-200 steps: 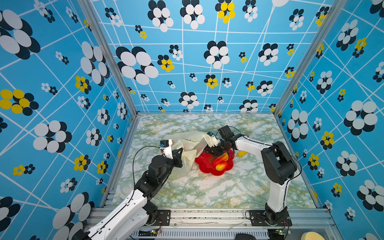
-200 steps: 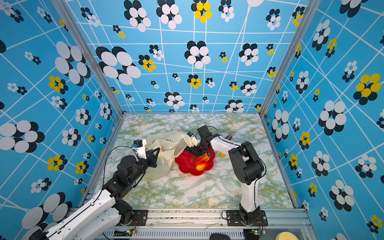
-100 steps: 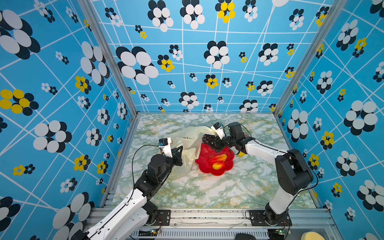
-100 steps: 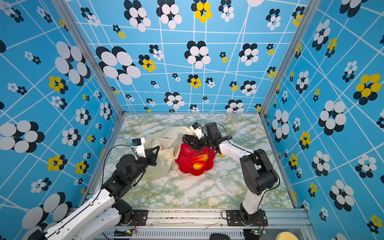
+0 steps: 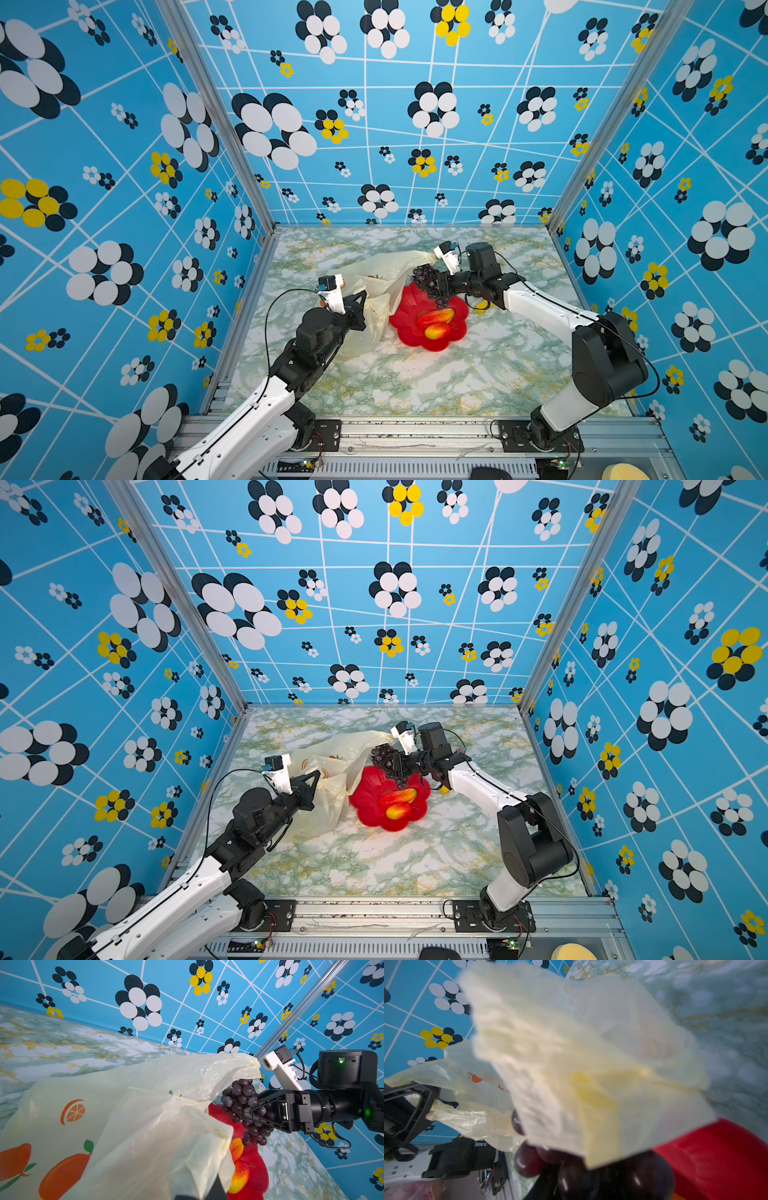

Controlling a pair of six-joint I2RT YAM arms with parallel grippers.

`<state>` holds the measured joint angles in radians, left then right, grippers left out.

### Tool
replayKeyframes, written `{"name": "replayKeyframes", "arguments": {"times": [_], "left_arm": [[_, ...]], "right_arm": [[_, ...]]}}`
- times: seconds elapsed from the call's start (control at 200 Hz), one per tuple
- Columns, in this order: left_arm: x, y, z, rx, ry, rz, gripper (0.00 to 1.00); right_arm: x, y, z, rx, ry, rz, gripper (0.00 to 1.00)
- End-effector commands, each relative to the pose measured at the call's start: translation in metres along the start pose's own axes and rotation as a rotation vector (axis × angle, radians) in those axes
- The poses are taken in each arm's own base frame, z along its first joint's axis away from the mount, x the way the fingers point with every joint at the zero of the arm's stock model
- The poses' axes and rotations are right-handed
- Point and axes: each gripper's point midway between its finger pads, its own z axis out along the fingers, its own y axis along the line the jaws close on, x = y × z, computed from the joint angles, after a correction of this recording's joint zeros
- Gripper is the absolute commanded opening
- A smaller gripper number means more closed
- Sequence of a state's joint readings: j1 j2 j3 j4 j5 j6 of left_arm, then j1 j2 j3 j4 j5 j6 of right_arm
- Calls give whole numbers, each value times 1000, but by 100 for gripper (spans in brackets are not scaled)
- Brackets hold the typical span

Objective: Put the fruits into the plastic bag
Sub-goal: 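Lift the grapes with the right gripper and carry them to the bag mouth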

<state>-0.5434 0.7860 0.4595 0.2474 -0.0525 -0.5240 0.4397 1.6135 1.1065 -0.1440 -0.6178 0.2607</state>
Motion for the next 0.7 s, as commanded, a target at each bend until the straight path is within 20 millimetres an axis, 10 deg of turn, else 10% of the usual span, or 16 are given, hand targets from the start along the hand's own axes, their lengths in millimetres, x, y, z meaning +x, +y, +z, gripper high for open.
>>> {"name": "replayKeyframes", "arguments": {"times": [0.0, 0.505, 0.695], "left_arm": [[-18, -12, 5, 40, -50, -21, 0], [-19, -25, 6, 87, -39, -48, 0], [-21, -31, 4, 113, -34, -46, 0]], "right_arm": [[35, 9, -13, -22, 128, 144, 40], [30, 97, -110, -187, -71, -12, 48], [-23, 124, -127, -299, -303, -41, 46]]}}
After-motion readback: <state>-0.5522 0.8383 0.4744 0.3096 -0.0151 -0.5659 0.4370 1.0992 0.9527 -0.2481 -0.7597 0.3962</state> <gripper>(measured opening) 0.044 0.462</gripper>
